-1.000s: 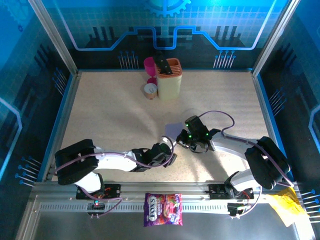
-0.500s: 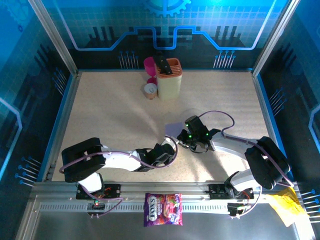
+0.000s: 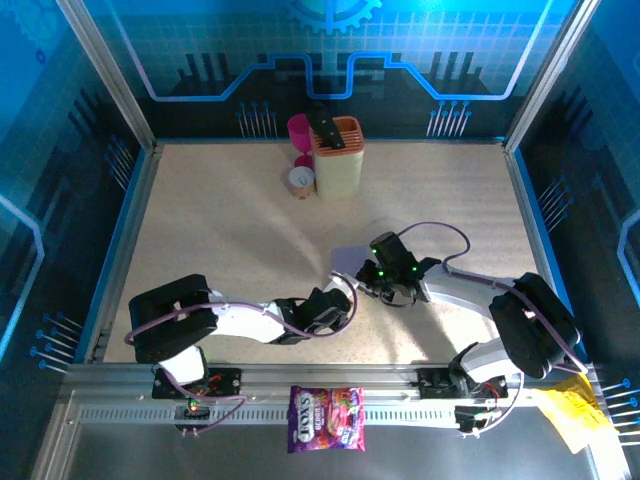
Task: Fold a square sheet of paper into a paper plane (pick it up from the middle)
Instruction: Fold the wing for the fifth time at the center of the table.
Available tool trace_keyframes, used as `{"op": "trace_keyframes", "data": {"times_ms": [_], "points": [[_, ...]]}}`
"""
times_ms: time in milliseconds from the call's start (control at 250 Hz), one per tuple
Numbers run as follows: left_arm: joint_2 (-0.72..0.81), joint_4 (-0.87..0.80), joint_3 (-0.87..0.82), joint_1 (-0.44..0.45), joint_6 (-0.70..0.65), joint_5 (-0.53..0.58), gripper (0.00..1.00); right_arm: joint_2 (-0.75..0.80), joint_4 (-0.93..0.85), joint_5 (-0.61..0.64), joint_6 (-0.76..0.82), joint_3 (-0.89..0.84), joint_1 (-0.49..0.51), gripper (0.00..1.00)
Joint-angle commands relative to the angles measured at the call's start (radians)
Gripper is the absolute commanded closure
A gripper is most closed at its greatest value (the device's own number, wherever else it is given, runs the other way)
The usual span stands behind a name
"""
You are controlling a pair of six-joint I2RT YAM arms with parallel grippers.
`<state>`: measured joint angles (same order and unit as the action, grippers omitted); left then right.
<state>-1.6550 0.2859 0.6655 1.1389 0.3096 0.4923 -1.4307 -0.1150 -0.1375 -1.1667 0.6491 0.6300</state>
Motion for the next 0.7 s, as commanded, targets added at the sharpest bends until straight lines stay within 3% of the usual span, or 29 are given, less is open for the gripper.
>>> {"op": "trace_keyframes", "data": {"times_ms": [0,104,360,695], "points": [[-0.022,-0.027,-0.009,0.002,0.008,0.010,0.63,-0.002,-0.002,-0.015,-0.010,0.004,0.016,1.00],[-0.017,-0.013,-0.022,0.001,0.014,0.003,0.57,-0.002,-0.003,-0.017,-0.009,0.006,0.016,1.00],[-0.049,-0.003,-0.025,0.001,0.016,0.009,0.58,0.001,-0.012,-0.014,-0.010,0.011,0.023,1.00],[-0.080,0.011,-0.022,0.001,0.020,0.041,0.86,0.008,-0.011,-0.017,-0.018,0.006,0.030,1.00]]}}
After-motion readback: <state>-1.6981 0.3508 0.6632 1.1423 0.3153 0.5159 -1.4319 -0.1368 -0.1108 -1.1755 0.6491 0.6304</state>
